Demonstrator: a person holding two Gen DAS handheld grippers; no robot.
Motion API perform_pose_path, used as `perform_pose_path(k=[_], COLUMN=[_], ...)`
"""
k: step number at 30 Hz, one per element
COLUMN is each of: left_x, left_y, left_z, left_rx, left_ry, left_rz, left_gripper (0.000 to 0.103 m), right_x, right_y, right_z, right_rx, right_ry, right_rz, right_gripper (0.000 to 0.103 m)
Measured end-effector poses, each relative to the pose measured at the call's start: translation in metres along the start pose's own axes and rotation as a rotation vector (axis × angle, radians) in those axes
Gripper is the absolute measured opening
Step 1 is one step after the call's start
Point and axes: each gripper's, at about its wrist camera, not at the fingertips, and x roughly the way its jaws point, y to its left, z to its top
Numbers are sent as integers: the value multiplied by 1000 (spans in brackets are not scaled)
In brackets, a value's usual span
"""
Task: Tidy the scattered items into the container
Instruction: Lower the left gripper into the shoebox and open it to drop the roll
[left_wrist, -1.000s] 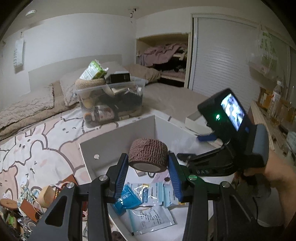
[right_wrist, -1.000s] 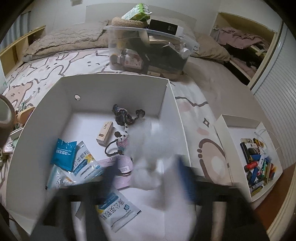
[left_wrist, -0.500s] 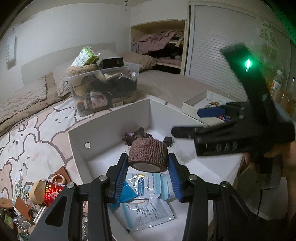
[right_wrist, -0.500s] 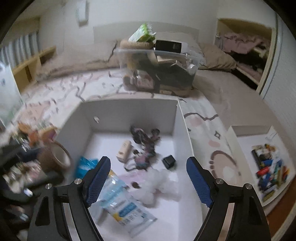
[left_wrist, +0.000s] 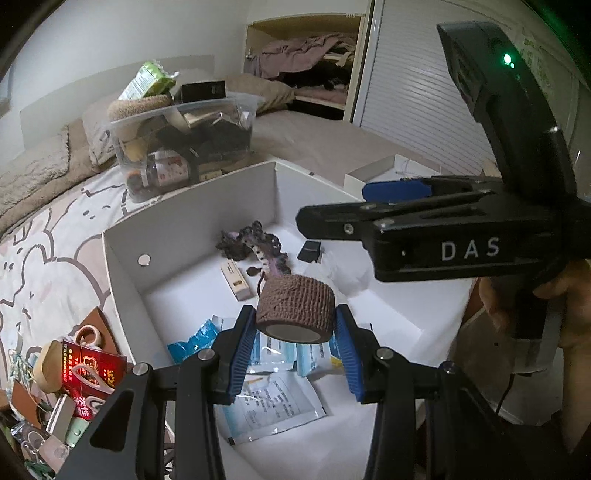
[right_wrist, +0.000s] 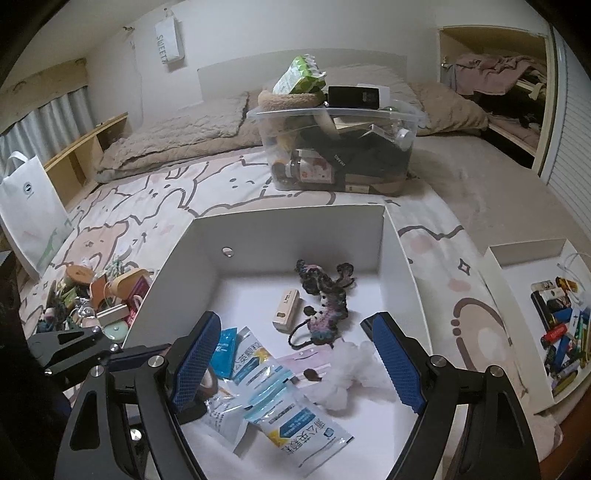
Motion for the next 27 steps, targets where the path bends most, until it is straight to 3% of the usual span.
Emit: perform_pose_path(k=[7,9,10,11,27], left_x=[8,8,8,7,1], left_y=[-2,-3,-3,-3,-1], left_z=[-6,-7,-7,-7,-7], left_rx=[19,21,19,17,11], left_ry=[55,64,62,58,53], left_rz=[13,9,13,14,27], left_gripper=[43,53,68,73,74], right_x=[3,4,5,5,6], right_y=[3,4,4,4,7], right_z=[0,0,0,0,-1], right_rx=[2,-2,-3,-3,-8], right_ry=[15,19,21,22,28], right_rz=[5,3,2,2,-6], right_gripper=[84,84,84,84,84])
